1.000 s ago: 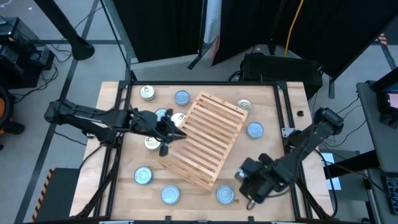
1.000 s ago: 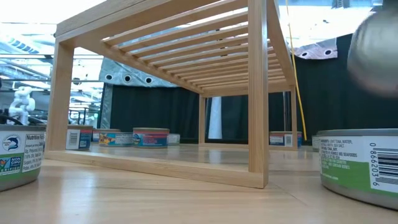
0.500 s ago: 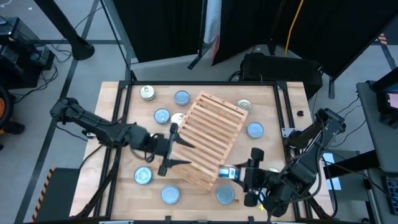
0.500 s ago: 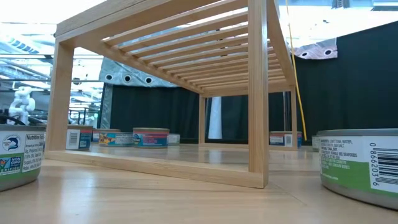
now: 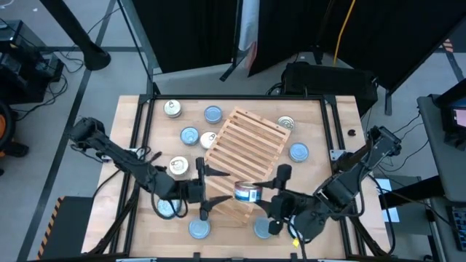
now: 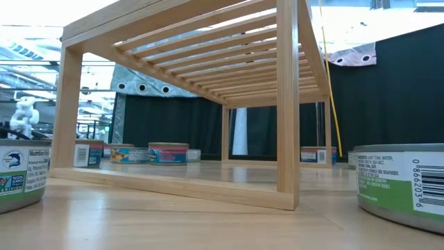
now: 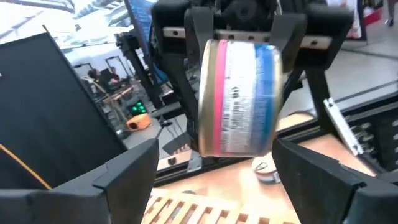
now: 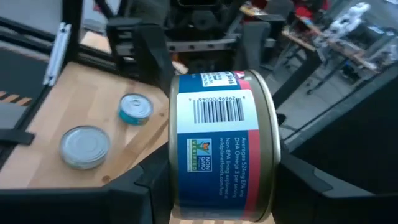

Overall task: Stack canned seafood by type on shelf
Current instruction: Put the blue-pink tuna can on the shelf

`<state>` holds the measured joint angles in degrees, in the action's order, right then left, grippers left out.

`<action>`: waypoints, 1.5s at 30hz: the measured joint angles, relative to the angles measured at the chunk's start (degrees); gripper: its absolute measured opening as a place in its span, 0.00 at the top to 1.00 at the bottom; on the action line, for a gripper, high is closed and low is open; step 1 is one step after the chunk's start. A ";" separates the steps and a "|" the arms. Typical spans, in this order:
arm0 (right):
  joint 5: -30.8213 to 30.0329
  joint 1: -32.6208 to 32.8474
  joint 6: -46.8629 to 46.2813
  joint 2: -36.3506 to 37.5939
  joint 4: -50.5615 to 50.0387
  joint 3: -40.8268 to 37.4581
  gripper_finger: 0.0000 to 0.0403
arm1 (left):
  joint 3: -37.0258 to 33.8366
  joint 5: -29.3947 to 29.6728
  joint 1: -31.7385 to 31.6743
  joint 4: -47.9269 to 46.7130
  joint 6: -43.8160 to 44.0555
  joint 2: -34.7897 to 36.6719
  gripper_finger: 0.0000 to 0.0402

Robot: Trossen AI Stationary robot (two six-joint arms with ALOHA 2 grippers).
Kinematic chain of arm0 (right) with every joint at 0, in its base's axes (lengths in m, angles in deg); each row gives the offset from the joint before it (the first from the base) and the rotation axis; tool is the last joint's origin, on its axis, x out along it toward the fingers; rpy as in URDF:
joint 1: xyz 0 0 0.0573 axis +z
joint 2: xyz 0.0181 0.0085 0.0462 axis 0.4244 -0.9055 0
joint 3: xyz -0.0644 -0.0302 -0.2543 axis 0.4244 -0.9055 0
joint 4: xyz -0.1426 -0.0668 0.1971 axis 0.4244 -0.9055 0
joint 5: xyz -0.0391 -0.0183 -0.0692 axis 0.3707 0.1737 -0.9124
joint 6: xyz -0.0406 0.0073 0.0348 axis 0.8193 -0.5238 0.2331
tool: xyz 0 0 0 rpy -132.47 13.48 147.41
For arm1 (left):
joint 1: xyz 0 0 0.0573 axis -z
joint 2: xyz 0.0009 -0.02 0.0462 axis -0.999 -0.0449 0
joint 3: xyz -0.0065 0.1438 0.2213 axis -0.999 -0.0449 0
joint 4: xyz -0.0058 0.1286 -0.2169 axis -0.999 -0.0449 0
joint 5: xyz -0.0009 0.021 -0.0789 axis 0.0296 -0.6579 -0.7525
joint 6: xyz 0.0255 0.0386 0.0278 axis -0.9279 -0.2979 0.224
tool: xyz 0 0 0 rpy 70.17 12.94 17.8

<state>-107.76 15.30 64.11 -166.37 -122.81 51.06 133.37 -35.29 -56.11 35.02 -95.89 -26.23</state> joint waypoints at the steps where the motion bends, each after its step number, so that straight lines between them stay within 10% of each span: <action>1: 0.40 -0.24 0.07 -0.04 -0.11 0.00 0.52 | -0.02 0.00 0.00 0.41 -0.31 -0.43 0.20; 13: 4.03 -3.13 2.14 -0.31 2.44 -0.02 0.52 | -0.02 -8.37 -0.23 1.56 2.71 -1.08 0.20; 33: 5.90 -4.12 1.76 -0.78 5.29 -0.02 0.52 | -0.02 -4.48 -1.19 1.69 1.16 -1.08 0.48; 45: 3.96 -4.03 -2.12 -0.72 4.14 -0.02 0.41 | -0.04 -0.35 -0.63 1.03 -5.15 -0.76 0.48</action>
<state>-103.80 11.27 61.99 -167.09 -118.67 51.04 133.33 -35.64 -56.74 36.05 -101.04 -26.99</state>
